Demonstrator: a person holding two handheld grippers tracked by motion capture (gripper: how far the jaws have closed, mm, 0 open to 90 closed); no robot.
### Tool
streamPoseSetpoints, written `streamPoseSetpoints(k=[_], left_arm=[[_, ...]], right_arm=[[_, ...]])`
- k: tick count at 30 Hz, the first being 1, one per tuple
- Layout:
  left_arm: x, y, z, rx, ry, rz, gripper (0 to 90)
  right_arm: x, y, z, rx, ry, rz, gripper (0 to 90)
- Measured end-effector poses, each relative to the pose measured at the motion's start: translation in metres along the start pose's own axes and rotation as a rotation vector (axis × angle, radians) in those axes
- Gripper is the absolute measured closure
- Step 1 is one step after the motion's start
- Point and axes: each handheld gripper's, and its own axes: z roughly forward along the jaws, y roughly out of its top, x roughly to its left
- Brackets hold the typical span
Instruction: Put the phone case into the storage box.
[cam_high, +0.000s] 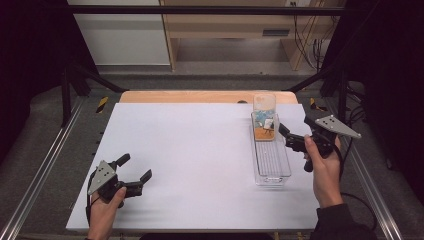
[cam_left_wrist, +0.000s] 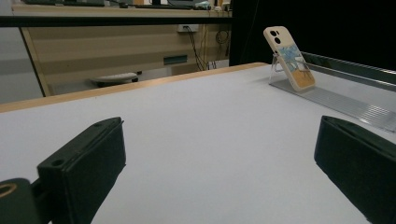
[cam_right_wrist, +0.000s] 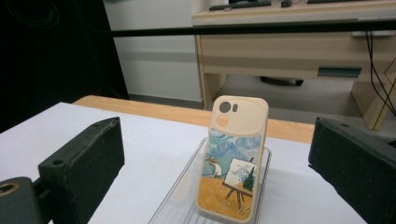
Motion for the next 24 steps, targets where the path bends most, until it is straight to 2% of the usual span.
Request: streamPoseSetpoints(k=[7,10,19,24], left_arm=[[-0.001,0.0,0.001,0.005,-0.003,0.006,1.5],[0.0,0.0,0.001,0.004,-0.003,0.007,1.5],[0.003,0.001,-0.001,-0.005,0.002,0.004,1.5],[0.002,0.001,-0.001,-0.005,-0.002,0.007,1.5]], right_arm=[[-0.002,-0.006,-0.01,-0.051,-0.006,-0.027,3.4],[-0.004,-0.01,-0.015,-0.073,-0.015,-0.055,3.4],[-0.011,-0.022,-0.029,-0.134,0.004,-0.099,3.4],[-0.014,-0.027,-0.036,-0.129,0.021,-0.099,3.0]])
